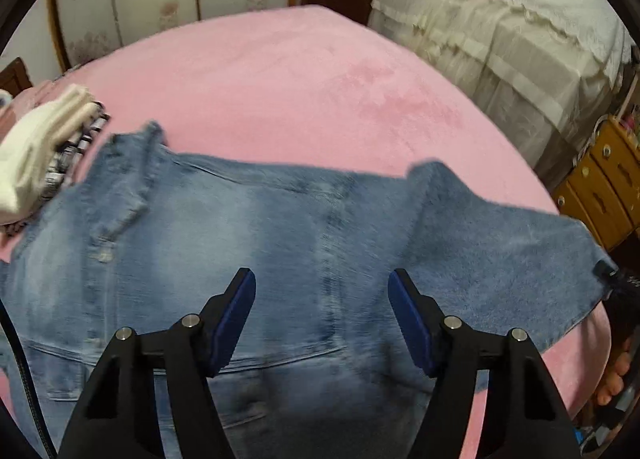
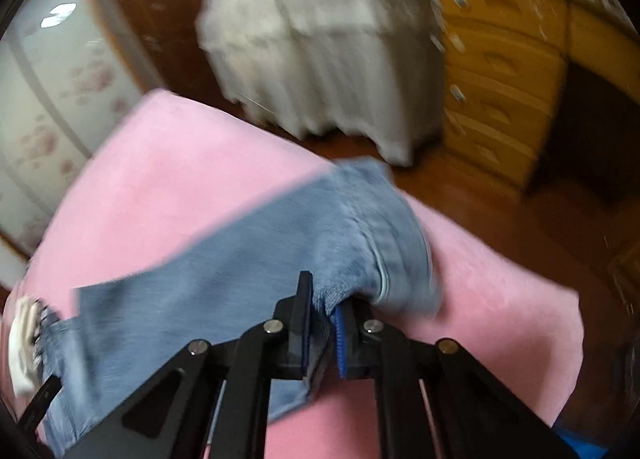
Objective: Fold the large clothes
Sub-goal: 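Grasp the denim sleeve cuff with the right tool, then carry the held sleeve across the jacket body with the right tool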
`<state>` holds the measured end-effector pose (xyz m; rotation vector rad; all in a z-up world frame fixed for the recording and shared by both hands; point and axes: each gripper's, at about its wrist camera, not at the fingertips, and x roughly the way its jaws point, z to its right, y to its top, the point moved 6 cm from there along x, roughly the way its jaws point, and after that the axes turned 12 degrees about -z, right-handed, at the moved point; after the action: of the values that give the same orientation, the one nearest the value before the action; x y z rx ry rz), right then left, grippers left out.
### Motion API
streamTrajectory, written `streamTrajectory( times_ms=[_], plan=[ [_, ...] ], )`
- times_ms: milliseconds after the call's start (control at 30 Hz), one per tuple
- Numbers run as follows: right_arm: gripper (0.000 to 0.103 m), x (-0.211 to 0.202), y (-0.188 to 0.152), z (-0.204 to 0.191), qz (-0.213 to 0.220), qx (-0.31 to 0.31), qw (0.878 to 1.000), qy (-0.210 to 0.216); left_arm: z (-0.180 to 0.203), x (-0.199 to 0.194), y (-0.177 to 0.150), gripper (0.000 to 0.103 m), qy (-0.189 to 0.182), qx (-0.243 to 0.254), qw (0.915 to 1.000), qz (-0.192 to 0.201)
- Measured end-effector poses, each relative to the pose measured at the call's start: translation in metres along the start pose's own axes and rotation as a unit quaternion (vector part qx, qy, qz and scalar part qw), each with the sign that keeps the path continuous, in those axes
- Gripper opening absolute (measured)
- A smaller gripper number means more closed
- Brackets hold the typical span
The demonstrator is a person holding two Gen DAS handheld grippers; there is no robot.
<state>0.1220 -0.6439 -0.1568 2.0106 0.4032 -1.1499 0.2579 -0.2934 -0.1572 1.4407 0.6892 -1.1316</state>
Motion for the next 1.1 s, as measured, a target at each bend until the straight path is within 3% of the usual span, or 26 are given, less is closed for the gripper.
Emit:
streamTrajectory(
  times_ms=[133,267,367,467,533,600,667,833,967,1100],
  plan=[
    [0.009,-0.054,-0.007,-0.097,0.041,-0.093,0.992,0.069,-0.045,-0.042,-0.005,0.068,0.006,-0.022,0.9991,0.035],
    [0.009,-0.084,-0.043,-0.211,0.045,-0.207,0.966,0.146,-0.107,-0.074,-0.022,0.068,0.008,-0.063,0.9968,0.049],
    [0.010,-0.076,-0.092,-0.283,0.029,-0.289,0.941,0.171,-0.151,-0.081,-0.039,0.068,0.019,-0.093,0.9944,0.047],
    [0.020,-0.037,-0.150,-0.326,-0.010,-0.352,0.923,0.154,-0.193,-0.071,-0.060,0.068,0.024,-0.121,0.9921,0.026],
    [0.043,-0.005,-0.188,-0.335,-0.027,-0.391,0.913,0.114,-0.211,-0.056,-0.074,0.068,0.010,-0.136,0.9906,0.000],
    [0.043,0.008,-0.211,-0.334,-0.044,-0.406,0.907,0.100,-0.226,-0.039,-0.089,0.068,-0.022,-0.152,0.9876,-0.029],
    [0.043,0.012,-0.227,-0.323,-0.069,-0.401,0.906,0.115,-0.229,-0.026,-0.098,0.068,-0.054,-0.158,0.9848,-0.048],
    [0.043,-0.006,-0.243,-0.299,-0.086,-0.369,0.916,0.134,-0.216,-0.010,-0.103,0.068,-0.148,-0.154,0.9756,-0.049],
    [0.043,-0.008,-0.248,-0.279,-0.106,-0.338,0.925,0.136,-0.192,0.003,-0.095,0.068,-0.224,-0.148,0.9618,-0.053],
    [0.043,-0.001,-0.256,-0.257,-0.129,-0.309,0.933,0.134,-0.175,0.025,-0.087,0.067,-0.259,-0.159,0.9500,-0.070]
  ],
)
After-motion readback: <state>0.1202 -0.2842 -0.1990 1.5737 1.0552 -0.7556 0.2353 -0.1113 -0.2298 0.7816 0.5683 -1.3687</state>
